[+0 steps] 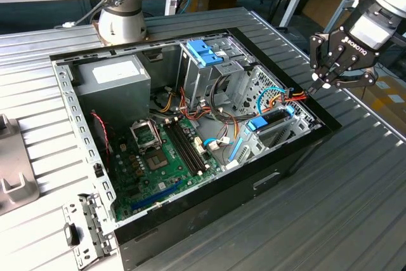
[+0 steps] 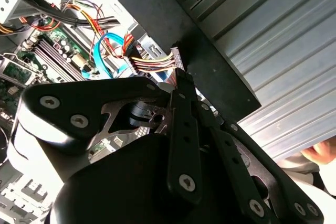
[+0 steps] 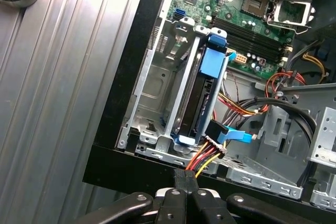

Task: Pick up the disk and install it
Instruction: 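Insert the first disk wire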

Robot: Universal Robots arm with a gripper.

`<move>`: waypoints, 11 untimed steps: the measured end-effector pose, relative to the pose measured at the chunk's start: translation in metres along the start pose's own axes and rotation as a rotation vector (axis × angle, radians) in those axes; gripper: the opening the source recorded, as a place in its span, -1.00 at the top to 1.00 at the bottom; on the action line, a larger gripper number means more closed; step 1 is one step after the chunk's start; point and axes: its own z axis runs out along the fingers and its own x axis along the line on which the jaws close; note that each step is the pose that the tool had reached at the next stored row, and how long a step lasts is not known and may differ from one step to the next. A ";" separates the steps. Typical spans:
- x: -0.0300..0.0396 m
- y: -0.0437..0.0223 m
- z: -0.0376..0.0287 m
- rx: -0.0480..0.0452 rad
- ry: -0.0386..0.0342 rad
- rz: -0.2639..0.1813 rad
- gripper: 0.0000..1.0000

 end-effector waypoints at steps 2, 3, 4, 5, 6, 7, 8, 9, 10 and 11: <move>0.0000 0.0000 0.0000 -0.0007 0.0003 -0.007 0.80; 0.0000 0.0000 0.0000 -0.0010 0.0004 -0.010 0.80; 0.0000 0.0000 0.0000 -0.0012 0.0004 -0.012 0.80; 0.0000 0.0000 0.0000 -0.0015 0.0005 -0.015 0.80; 0.0000 0.0000 0.0000 -0.0017 0.0007 -0.018 0.80; 0.0000 0.0000 0.0000 -0.0020 0.0008 -0.021 0.80; 0.0000 0.0000 0.0000 -0.0023 0.0008 -0.024 0.80; 0.0000 0.0000 0.0000 -0.0027 0.0009 -0.029 0.80; 0.0000 0.0000 0.0000 -0.0030 0.0010 -0.031 0.80; 0.0000 0.0000 0.0000 -0.0033 0.0011 -0.035 0.80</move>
